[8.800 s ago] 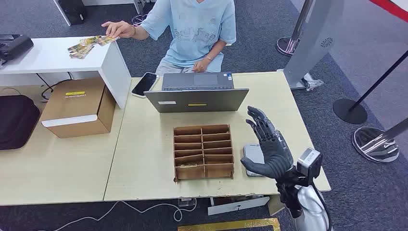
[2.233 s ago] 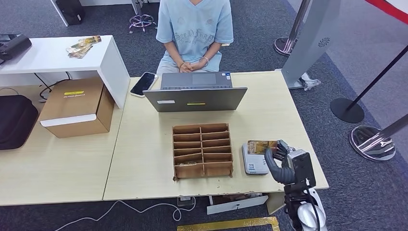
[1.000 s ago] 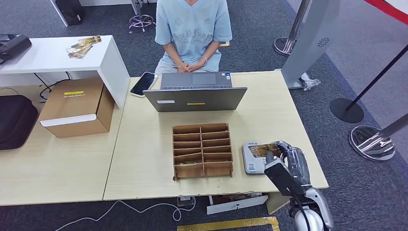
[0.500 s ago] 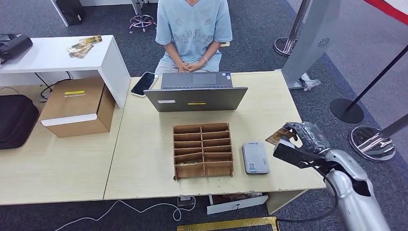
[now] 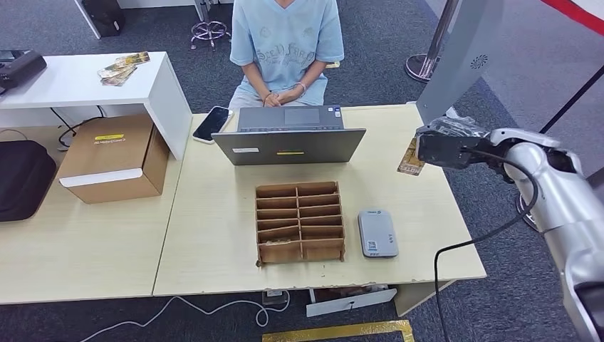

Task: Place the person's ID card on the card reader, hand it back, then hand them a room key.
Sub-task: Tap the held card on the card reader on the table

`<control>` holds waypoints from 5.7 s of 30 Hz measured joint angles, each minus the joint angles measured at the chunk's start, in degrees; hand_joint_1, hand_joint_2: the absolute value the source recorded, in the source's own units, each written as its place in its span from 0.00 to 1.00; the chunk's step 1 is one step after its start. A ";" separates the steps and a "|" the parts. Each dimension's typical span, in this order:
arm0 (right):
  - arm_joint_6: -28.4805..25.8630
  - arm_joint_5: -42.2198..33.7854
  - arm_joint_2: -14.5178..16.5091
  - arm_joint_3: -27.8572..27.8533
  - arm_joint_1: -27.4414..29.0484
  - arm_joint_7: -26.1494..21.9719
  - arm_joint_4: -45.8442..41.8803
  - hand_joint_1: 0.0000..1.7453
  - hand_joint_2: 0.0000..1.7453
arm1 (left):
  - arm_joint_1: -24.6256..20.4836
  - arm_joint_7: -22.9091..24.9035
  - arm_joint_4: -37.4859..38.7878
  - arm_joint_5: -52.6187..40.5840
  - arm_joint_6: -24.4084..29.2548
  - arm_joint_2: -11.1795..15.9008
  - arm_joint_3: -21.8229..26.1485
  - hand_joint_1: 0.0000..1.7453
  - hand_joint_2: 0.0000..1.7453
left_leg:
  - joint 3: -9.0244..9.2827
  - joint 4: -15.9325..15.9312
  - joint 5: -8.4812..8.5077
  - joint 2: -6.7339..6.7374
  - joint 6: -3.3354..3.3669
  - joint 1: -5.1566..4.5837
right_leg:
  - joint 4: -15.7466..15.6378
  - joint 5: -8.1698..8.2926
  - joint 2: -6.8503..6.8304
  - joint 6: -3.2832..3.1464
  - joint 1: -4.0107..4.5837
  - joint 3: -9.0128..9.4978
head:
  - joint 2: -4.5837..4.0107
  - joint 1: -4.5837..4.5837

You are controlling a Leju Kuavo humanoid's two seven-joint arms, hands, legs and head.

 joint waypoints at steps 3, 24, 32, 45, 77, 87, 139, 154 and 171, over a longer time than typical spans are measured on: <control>3.20 -3.85 -0.01 4.06 -3.91 -0.24 2.53 1.00 1.00 | -0.05 -0.05 0.13 0.00 0.01 0.10 0.00 0.00 0.00 | -0.05 0.00 0.00 -0.06 0.00 0.02 | -0.01 0.00 -0.06 0.00 0.02 0.00 | 0.00 0.00; 9.65 -26.11 0.01 24.02 -14.19 0.64 10.07 1.00 1.00 | -0.13 -0.40 0.45 -0.72 -0.01 0.46 0.00 0.00 0.00 | -0.12 0.02 0.00 -0.02 0.01 0.01 | -0.01 0.02 -0.02 0.02 0.01 -0.09 | 0.00 0.01; 4.90 -26.57 3.44 34.71 -13.88 -1.14 17.80 1.00 1.00 | -0.16 -0.33 0.45 -1.21 -0.01 0.42 -0.24 0.00 0.00 | -0.12 0.02 0.00 -0.02 0.01 0.02 | -0.01 0.02 -0.01 0.02 0.02 -0.09 | 0.00 0.02; 2.05 -22.48 8.97 41.33 -12.98 -0.81 28.91 1.00 1.00 | -0.25 -0.08 0.45 -1.52 -0.01 0.29 -0.33 0.00 0.00 | -0.13 0.02 0.01 -0.03 0.01 0.01 | -0.01 0.02 -0.02 0.02 0.01 -0.10 | 0.00 0.02; -2.98 -20.60 13.10 46.75 -10.81 -1.32 35.97 1.00 1.00 | -0.26 -0.30 0.45 -1.81 -0.01 0.27 -0.35 0.00 0.00 | -0.12 0.02 0.01 -0.02 0.02 0.01 | -0.01 0.02 -0.01 0.03 0.01 -0.10 | 0.00 0.01; -4.51 -20.12 14.12 47.45 -9.61 -0.84 36.98 1.00 1.00 | -0.26 -0.27 0.45 -1.87 -0.01 0.27 -0.35 0.00 0.00 | -0.12 0.03 0.01 -0.02 0.02 0.01 | -0.01 0.02 -0.01 0.03 0.01 -0.10 | 0.00 0.02; -1.59 -19.26 14.52 47.59 -8.78 -4.25 38.04 1.00 1.00 | -0.25 -0.62 0.45 -2.14 0.00 0.27 -0.55 0.00 0.00 | -0.12 0.08 0.03 -0.01 0.04 0.01 | -0.01 0.09 0.01 0.11 0.01 -0.07 | 0.00 0.02; 5.07 -19.32 13.97 47.69 -10.38 -4.22 37.06 1.00 1.00 | -0.23 -1.20 0.45 -2.53 0.01 0.27 -0.55 0.00 0.00 | -0.12 0.13 0.03 0.00 0.04 0.01 | -0.01 0.10 0.02 0.12 0.01 -0.07 | 0.00 0.02; 9.71 -20.41 13.64 48.18 -12.73 -4.43 36.49 1.00 1.00 | -0.27 -1.29 0.53 -2.83 -0.01 0.27 -0.90 0.00 0.00 | -0.13 0.16 0.02 0.01 0.04 0.01 | -0.01 0.10 0.02 0.12 0.01 -0.07 | 0.00 0.02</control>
